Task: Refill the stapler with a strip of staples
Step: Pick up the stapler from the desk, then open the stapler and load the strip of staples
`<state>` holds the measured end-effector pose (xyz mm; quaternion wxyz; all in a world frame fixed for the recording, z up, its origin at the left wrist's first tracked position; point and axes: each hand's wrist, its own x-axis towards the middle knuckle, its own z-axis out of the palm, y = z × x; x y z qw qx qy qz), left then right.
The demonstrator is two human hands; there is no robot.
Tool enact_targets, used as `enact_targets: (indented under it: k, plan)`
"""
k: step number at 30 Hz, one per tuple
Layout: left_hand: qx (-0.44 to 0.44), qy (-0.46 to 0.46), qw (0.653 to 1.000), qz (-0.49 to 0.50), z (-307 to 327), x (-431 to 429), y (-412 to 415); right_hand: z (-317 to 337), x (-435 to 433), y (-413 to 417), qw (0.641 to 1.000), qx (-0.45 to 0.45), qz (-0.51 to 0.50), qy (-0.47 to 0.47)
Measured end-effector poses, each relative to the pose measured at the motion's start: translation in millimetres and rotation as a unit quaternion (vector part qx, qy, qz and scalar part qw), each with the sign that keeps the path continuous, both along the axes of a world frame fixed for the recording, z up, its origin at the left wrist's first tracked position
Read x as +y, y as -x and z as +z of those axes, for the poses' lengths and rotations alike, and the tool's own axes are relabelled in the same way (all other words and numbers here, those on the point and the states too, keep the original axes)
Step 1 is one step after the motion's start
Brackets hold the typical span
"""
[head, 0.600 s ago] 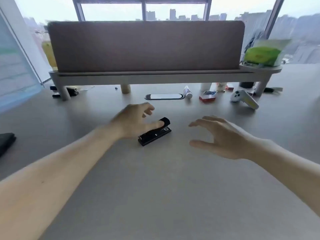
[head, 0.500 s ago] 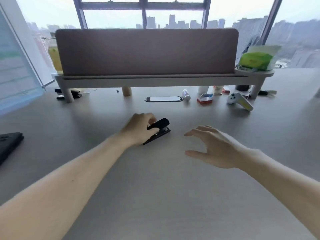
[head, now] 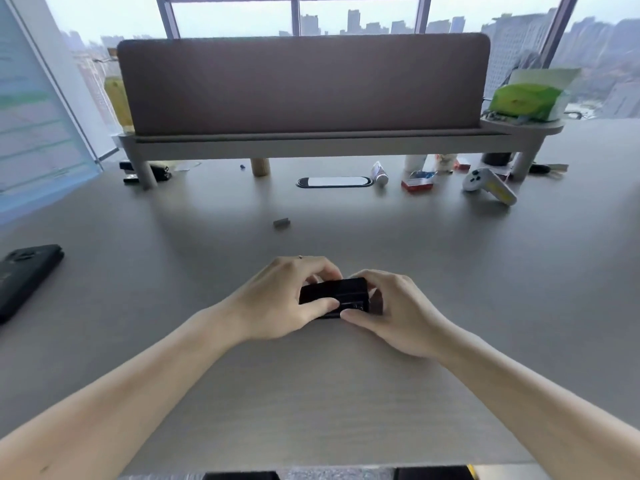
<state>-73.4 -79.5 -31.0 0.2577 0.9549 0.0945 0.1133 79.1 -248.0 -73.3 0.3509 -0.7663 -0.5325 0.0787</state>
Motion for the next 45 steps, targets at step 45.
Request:
enact_targets:
  k: [45]
  plan:
    - [0.018, -0.176, 0.984, 0.033, 8.3, 42.8, 62.1, -7.2, -2.2, 7.5, 0.996, 0.049, -0.077, -0.014]
